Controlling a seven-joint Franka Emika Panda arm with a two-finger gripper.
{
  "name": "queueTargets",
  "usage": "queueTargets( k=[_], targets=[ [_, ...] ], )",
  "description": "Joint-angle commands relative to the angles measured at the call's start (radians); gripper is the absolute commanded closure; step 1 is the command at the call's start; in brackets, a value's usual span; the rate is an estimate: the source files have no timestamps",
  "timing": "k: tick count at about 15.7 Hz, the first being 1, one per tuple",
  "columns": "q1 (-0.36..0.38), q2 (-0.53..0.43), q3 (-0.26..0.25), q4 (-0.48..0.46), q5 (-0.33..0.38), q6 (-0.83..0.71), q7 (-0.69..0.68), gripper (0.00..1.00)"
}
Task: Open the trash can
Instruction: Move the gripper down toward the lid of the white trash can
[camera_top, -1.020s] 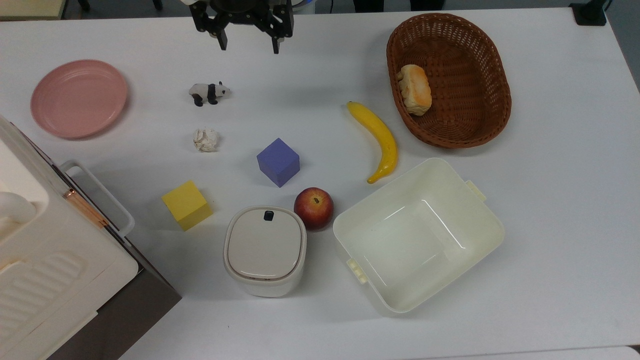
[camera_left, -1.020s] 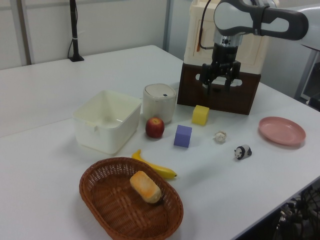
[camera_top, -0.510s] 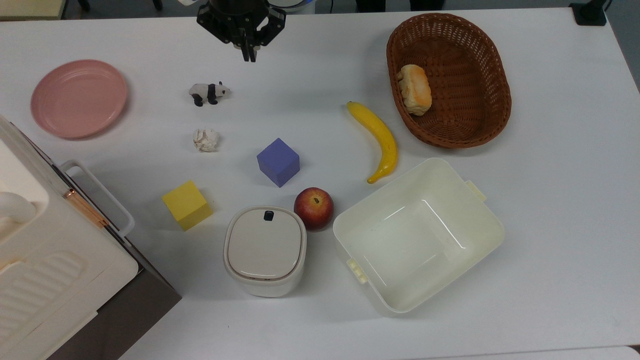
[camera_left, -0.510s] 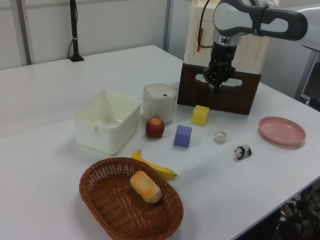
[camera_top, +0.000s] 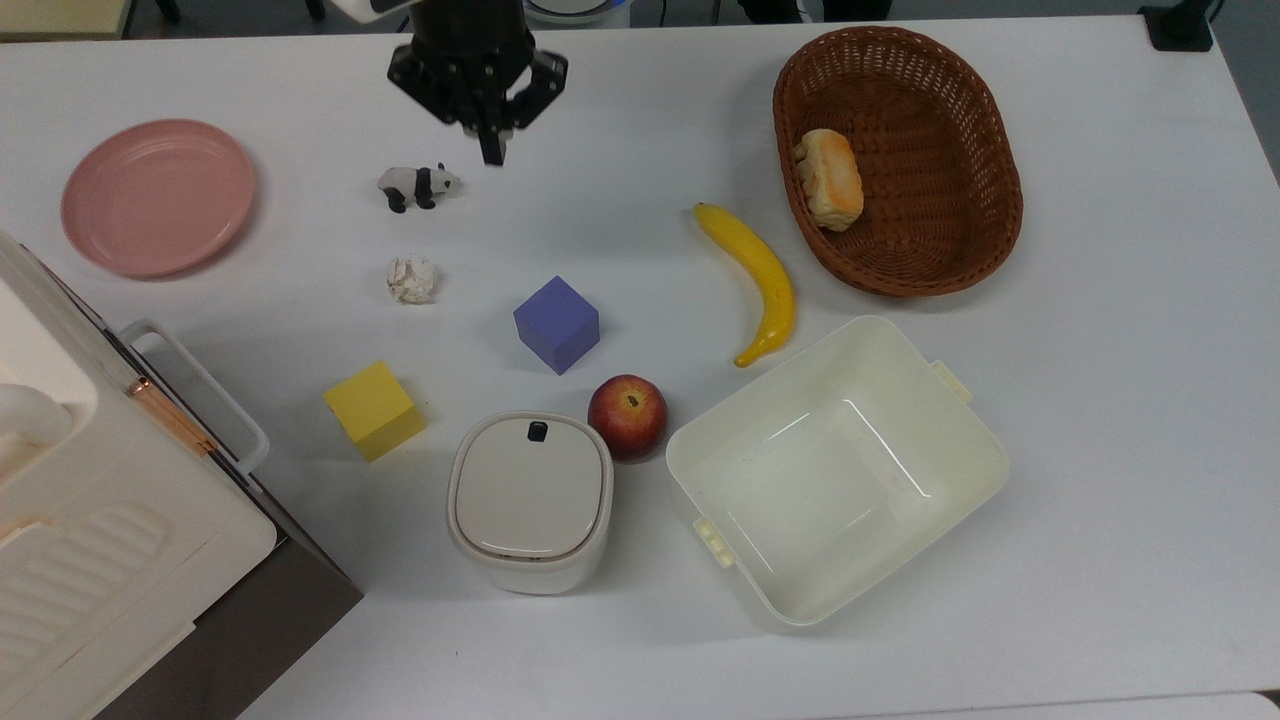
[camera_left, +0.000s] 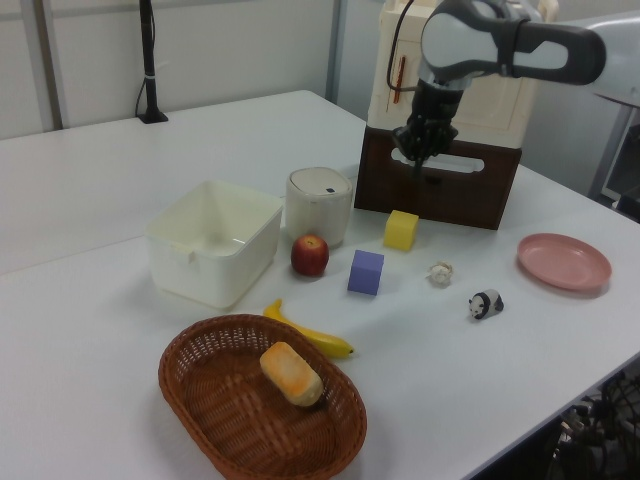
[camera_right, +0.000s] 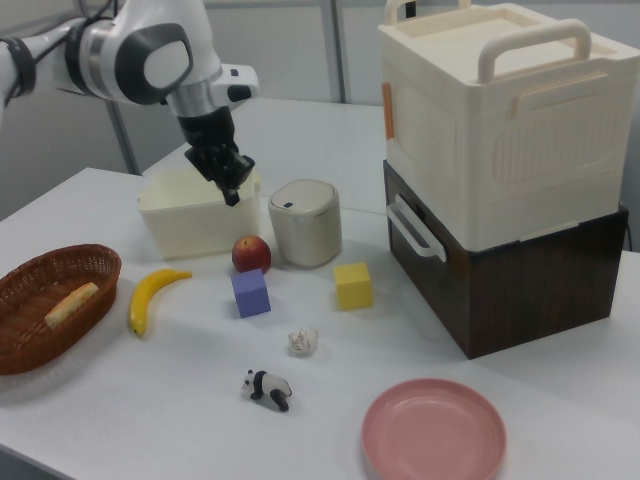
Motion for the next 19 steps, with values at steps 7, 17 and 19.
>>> queueTargets(
  k=[7,17,19],
  targets=[
    [-0.013,0.274,0.004,0.199,-0.019,0.31,0.122,1.0],
    [-0.01,0.377,0.024,0.209,-0.084,0.471,0.124,1.0],
    [-0.01,0.389,0.027,0.21,-0.084,0.493,0.124,1.0]
  ],
)
